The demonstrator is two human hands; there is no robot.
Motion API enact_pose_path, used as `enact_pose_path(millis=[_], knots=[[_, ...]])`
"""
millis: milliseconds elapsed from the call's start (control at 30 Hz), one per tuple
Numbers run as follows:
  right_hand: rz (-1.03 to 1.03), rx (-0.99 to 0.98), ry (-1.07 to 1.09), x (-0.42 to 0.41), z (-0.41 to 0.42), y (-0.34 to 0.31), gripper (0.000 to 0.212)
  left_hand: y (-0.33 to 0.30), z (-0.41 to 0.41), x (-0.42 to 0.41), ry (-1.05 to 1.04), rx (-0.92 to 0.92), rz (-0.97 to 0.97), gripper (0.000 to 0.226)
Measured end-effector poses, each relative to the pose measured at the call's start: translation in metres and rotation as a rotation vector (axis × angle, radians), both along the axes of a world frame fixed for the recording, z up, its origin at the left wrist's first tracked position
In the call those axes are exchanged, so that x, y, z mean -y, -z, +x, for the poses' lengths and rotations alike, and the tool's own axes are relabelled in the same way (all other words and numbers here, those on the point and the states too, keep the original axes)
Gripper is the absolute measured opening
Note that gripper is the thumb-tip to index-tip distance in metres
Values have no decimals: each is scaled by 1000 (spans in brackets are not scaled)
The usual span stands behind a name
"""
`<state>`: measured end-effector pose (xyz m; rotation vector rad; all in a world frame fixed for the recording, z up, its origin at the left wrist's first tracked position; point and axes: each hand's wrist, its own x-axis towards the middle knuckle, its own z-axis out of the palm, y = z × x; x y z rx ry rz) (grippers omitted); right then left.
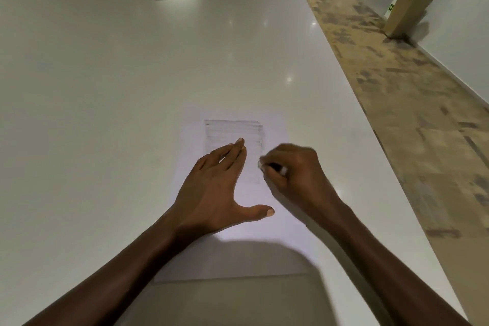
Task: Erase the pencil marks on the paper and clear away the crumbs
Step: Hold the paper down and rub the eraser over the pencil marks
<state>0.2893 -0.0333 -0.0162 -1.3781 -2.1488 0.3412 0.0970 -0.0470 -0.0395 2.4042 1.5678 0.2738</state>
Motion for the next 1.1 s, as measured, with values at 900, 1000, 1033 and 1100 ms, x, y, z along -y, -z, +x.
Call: enact_pose_path(millis=[900, 1000, 1033, 1100], knots=[[48, -10, -27, -23, -7, -1, 13, 1, 1, 0, -3, -4, 13, 124], [26, 3, -61, 1, -5, 0, 14, 0, 0, 0, 2, -3, 17, 123], [15, -3, -75, 12, -5, 0, 13, 1, 0, 0, 3, -3, 23, 122], [-13, -20, -96, 30, -5, 0, 11, 1, 0, 0, 2, 1, 39, 118]])
